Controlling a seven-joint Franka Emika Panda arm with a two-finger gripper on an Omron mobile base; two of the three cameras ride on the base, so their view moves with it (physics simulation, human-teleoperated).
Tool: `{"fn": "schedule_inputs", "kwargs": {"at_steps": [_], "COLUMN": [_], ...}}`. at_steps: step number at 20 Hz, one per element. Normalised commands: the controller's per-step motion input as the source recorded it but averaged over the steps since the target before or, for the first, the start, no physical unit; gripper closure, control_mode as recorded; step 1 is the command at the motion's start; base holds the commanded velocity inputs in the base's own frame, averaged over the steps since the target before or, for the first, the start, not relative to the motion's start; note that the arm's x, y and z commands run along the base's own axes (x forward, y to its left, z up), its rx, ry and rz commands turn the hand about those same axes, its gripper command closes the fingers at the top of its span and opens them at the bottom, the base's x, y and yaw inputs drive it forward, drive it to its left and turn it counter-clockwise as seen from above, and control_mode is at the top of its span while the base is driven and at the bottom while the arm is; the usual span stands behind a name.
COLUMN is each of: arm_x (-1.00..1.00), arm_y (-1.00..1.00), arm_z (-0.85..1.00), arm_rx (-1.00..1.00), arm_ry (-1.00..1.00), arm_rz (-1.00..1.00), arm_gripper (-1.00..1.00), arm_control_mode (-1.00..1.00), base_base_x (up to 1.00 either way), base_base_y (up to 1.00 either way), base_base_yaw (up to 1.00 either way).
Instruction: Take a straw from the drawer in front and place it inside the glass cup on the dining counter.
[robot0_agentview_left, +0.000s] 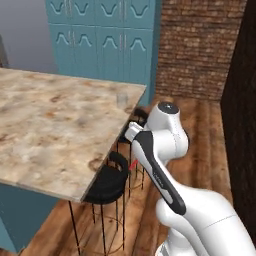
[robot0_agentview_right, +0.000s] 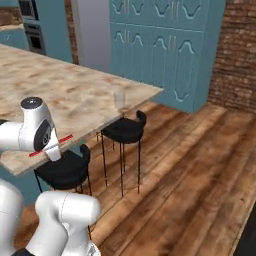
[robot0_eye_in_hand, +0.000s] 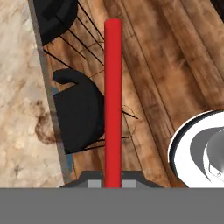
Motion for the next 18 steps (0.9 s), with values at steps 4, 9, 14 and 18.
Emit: {"fn": "schedule_inputs", "kwargs": {"at_steps": [4, 9, 14, 18], "arm_x": [0.00, 0.00, 0.00, 0.00], "arm_y": [0.00, 0.00, 0.00, 0.00], "arm_z": [0.00, 0.00, 0.00, 0.00], "arm_rx": [0.00, 0.00, 0.00, 0.00], "arm_ry": [0.00, 0.00, 0.00, 0.00], "arm_rz": [0.00, 0.00, 0.00, 0.00], "arm_gripper": [1.00, 1.00, 1.00, 1.00], "arm_control_mode": [1.00, 1.00, 1.00, 1.00], "base_base_x": [0.49, 0.49, 0.50, 0.53], "base_base_y": [-0.99, -0.98, -0.96, -0.90], "base_base_yaw": [0.38, 0.38, 0.39, 0.41]}}
